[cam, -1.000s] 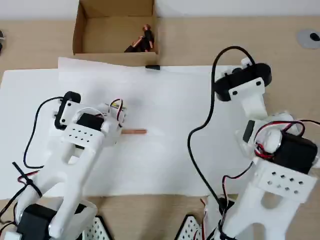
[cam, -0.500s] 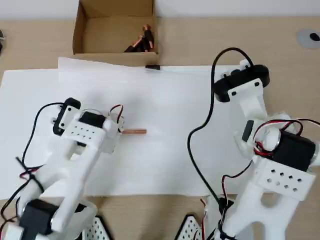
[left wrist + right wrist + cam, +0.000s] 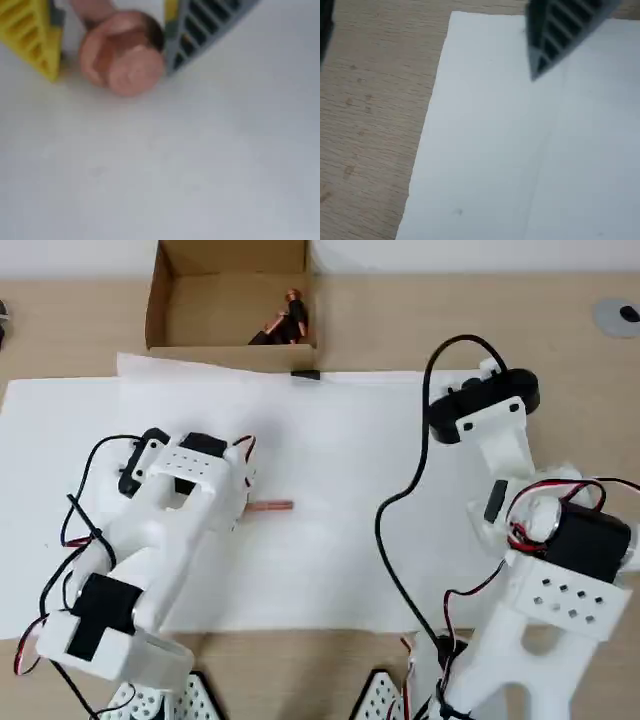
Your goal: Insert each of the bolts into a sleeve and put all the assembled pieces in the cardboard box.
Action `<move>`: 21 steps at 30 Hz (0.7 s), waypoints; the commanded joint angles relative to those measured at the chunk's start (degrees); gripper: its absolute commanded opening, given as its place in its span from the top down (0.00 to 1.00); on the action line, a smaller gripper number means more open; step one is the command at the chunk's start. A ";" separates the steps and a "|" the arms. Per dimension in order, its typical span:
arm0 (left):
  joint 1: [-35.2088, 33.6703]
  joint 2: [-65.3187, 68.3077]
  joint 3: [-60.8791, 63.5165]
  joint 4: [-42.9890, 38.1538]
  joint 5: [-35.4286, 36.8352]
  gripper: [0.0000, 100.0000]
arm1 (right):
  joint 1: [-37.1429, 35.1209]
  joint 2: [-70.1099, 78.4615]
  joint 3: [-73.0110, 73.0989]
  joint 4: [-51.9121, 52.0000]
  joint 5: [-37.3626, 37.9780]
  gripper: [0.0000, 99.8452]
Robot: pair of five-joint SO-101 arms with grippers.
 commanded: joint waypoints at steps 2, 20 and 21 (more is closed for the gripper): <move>-2.55 2.86 -3.52 -0.70 3.16 1.00 | 0.84 -0.48 0.13 -0.88 0.53 0.69; -7.30 -9.98 -32.00 26.99 -25.85 0.99 | 0.84 -0.48 0.22 -10.37 0.44 0.69; -7.65 -11.03 -33.32 28.75 -31.12 0.99 | 0.84 -0.48 0.22 -10.90 0.44 0.69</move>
